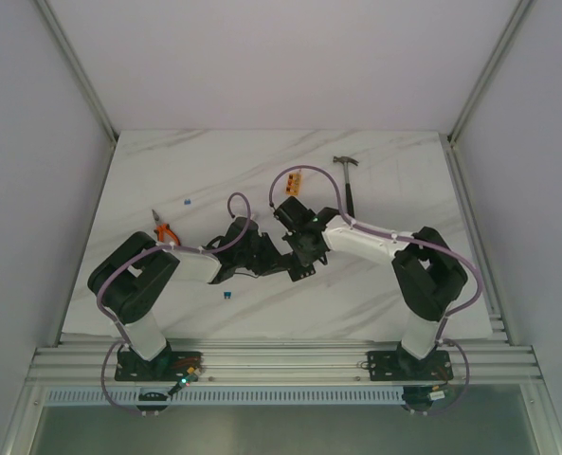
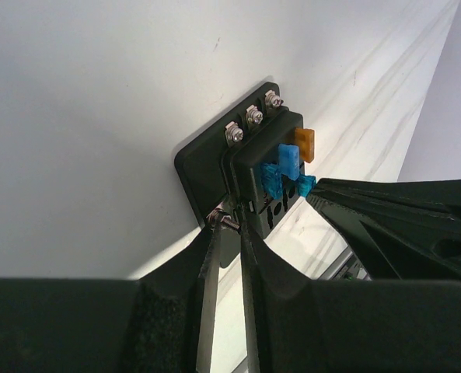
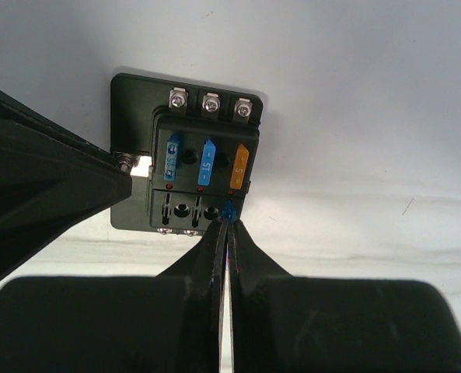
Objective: Snap on the fuse box
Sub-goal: Install the fuse at the fuse box base.
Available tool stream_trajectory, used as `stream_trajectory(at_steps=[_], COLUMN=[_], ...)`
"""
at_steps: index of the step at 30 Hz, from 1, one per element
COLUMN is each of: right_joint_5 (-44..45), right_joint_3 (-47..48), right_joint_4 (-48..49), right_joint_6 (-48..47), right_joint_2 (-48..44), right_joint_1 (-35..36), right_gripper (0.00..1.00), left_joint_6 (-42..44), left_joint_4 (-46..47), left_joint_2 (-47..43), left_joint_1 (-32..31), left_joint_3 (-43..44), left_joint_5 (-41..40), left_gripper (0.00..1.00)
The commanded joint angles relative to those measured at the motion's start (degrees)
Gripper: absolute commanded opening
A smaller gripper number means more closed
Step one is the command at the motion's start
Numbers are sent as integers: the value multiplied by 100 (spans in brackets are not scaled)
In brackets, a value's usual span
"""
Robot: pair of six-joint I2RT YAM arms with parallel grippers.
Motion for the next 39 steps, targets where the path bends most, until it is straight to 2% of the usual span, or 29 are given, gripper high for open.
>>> stream_trajectory(at_steps=[1,10,15,22,33,39], right_joint_5=[-786,-1136,-1101,-795,-82,152], right_joint_3=[-325,-417,-401,-62,85,-86], right_joint_4=[-240,-391,-330,-140,-82,-24], right_joint_6=[76,10,20,202,647,830], right_joint_2=[790,1399,1429,534,-475,-791], right_joint_1=[166,209,210,206,150,84], right_gripper=[0,0,0,1,16,22], left_joint_6=[-37,-52,-56,-53,25,136], left_joint_4=[-262,-265,-269,-270,-366,-547], left_joint_2=[-76,-108,-132,-198,-329,-519], left_joint_1=[-13,-13,-13,-13,-12,-13], left_joint_3=[7,-7,-25,-42,64,112], left_joint_5=[-70,-95,-109,-131,-175,-274], left_gripper=[25,25,25,27,32,39])
